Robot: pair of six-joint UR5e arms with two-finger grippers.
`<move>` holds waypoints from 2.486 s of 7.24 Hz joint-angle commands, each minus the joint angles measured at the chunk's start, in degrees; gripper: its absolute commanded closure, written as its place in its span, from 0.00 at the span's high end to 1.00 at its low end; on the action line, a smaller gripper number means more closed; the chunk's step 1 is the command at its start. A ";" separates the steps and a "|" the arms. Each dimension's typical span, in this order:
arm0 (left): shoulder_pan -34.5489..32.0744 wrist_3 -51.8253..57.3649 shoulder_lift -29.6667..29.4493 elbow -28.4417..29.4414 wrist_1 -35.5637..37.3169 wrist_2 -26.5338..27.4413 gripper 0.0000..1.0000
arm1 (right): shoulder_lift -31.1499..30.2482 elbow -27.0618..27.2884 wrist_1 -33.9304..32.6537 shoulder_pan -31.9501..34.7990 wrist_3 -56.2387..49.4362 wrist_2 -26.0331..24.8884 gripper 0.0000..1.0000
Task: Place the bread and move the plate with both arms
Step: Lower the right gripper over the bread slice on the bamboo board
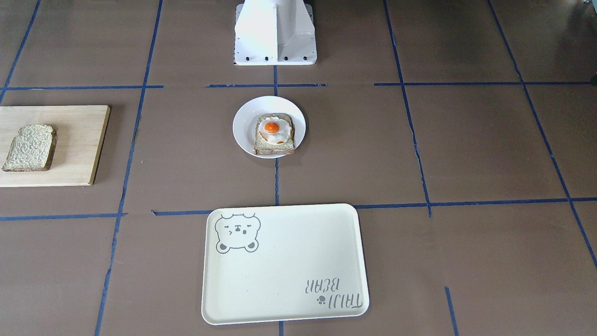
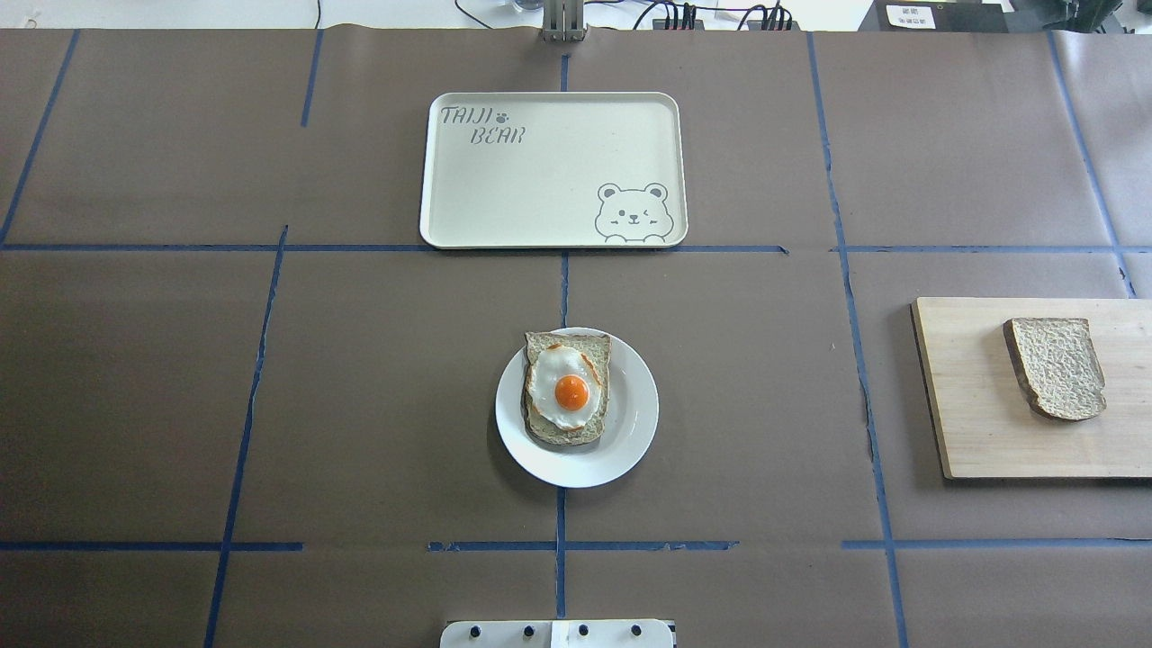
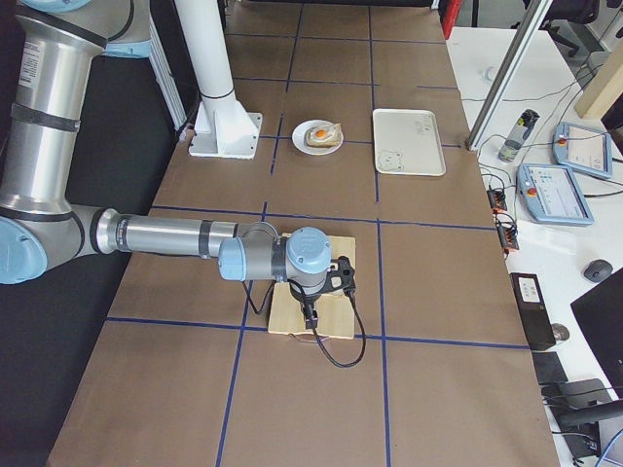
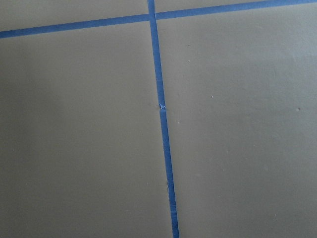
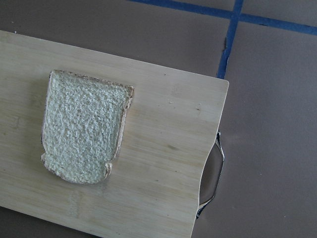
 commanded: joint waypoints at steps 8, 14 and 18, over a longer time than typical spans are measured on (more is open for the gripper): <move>0.03 0.00 -0.09 -0.31 -0.44 0.00 1.00 | -0.33 -6.96 31.52 -11.82 34.90 -2.23 0.99; 0.03 0.00 -0.09 -0.31 -0.35 0.00 1.00 | -0.16 -12.28 44.99 -21.06 50.29 -4.95 0.80; 0.03 0.00 -0.09 -0.31 -0.44 0.09 1.00 | 0.19 -13.15 45.08 -24.59 53.71 -7.33 0.74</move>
